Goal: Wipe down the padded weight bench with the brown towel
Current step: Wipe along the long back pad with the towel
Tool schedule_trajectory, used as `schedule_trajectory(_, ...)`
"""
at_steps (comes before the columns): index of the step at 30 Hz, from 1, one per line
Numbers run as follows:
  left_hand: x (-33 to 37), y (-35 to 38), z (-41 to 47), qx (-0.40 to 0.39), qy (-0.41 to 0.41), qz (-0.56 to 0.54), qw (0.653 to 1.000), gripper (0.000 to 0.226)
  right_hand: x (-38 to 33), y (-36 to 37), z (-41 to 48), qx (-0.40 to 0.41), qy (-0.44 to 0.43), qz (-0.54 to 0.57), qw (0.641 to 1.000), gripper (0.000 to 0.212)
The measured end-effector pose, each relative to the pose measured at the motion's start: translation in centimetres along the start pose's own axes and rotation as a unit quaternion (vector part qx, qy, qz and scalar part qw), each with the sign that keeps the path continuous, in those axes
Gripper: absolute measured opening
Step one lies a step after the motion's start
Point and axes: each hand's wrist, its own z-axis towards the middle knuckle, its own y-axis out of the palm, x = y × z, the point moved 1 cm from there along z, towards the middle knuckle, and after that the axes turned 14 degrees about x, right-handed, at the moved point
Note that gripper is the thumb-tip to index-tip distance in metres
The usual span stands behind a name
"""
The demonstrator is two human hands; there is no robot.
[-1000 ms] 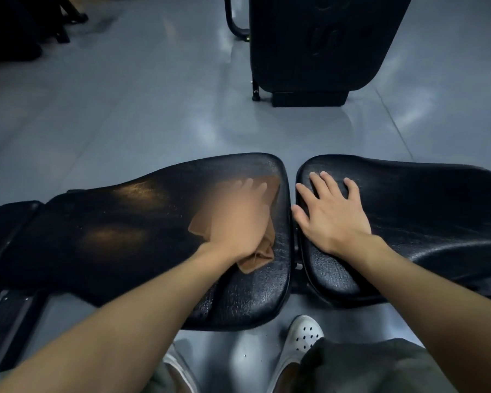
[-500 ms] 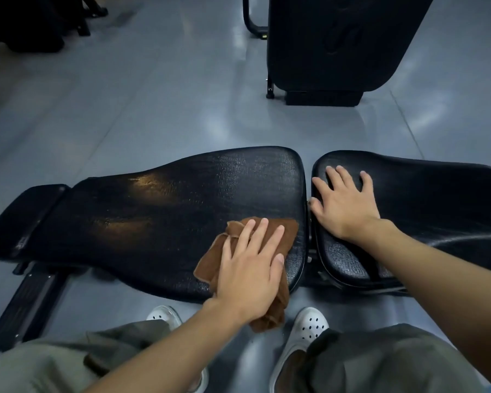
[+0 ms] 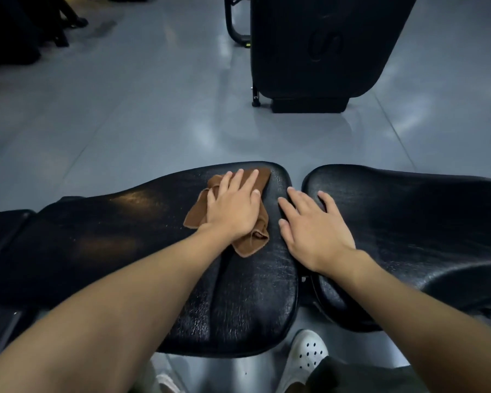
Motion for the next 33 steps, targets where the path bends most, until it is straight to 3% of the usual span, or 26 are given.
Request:
schedule_trajectory(11, 1.1, 0.4, 5.0, -0.001, -0.025, -0.006, 1.000, 0.052, 0.3, 0.3, 0.0, 0.009, 0.002, 0.010, 1.000, 0.063)
schedule_trajectory(19, -1.0, -1.1, -4.5, 0.010, 0.040, 0.023, 0.999, 0.053, 0.1, 0.0, 0.0, 0.008, 0.004, 0.018, 1.000, 0.064)
schedule_trajectory(27, -2.4, -3.0, -14.4, -0.009, 0.045, 0.035, 0.998, 0.064, 0.0, -0.6, -0.1, -0.011, 0.005, 0.012, 1.000, 0.057)
schedule_trajectory(33, -2.7, -4.2, -19.9, -0.014, 0.050, 0.036, 0.998, 0.058, -0.2, -1.0, -0.2, -0.023, 0.006, 0.007, 1.000, 0.061)
